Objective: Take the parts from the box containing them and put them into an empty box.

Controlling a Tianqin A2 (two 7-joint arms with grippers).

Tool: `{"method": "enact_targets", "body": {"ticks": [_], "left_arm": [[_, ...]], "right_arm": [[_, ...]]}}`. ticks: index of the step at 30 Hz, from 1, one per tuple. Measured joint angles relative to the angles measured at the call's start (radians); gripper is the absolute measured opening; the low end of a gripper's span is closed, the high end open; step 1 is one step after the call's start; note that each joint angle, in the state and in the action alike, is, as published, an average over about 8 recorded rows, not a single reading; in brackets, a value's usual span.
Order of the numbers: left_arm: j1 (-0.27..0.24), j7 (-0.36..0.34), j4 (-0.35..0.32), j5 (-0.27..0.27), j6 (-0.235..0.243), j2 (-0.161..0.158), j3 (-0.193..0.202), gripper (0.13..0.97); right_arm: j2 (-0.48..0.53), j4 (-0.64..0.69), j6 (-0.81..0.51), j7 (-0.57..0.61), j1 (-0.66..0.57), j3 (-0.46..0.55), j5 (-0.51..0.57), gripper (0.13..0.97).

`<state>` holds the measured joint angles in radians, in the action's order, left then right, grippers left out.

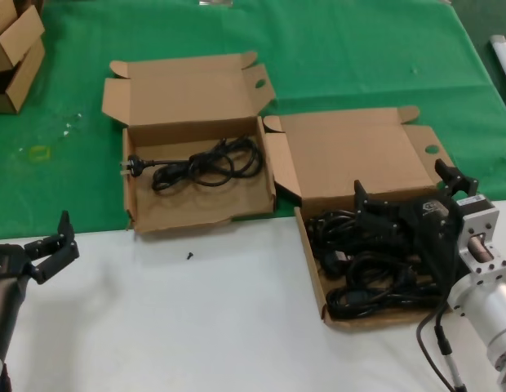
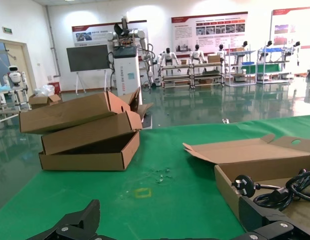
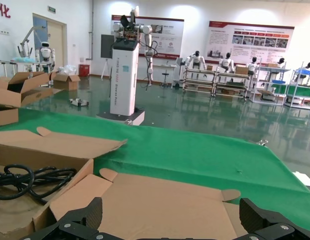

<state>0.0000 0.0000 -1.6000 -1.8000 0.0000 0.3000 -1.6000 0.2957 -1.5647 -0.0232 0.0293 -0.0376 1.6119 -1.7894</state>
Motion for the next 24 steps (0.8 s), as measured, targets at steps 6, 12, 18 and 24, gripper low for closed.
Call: {"method": "enact_targets", "body": {"ticks": [6, 12, 18, 24], "left_arm": [[0.000, 0.000, 0.000, 0.000, 0.000, 0.000, 0.000, 0.966], [0.000, 0.000, 0.000, 0.000, 0.000, 0.000, 0.000, 0.966], [0.000, 0.000, 0.000, 0.000, 0.000, 0.000, 0.000, 0.966], [0.000, 0.000, 0.000, 0.000, 0.000, 0.000, 0.000, 0.966]], "right_arm": [[0.000, 0.000, 0.000, 0.000, 0.000, 0.000, 0.000, 0.966], [0.000, 0.000, 0.000, 0.000, 0.000, 0.000, 0.000, 0.966], [0.000, 0.000, 0.000, 0.000, 0.000, 0.000, 0.000, 0.966], [0.000, 0.000, 0.000, 0.000, 0.000, 0.000, 0.000, 0.966]]}}
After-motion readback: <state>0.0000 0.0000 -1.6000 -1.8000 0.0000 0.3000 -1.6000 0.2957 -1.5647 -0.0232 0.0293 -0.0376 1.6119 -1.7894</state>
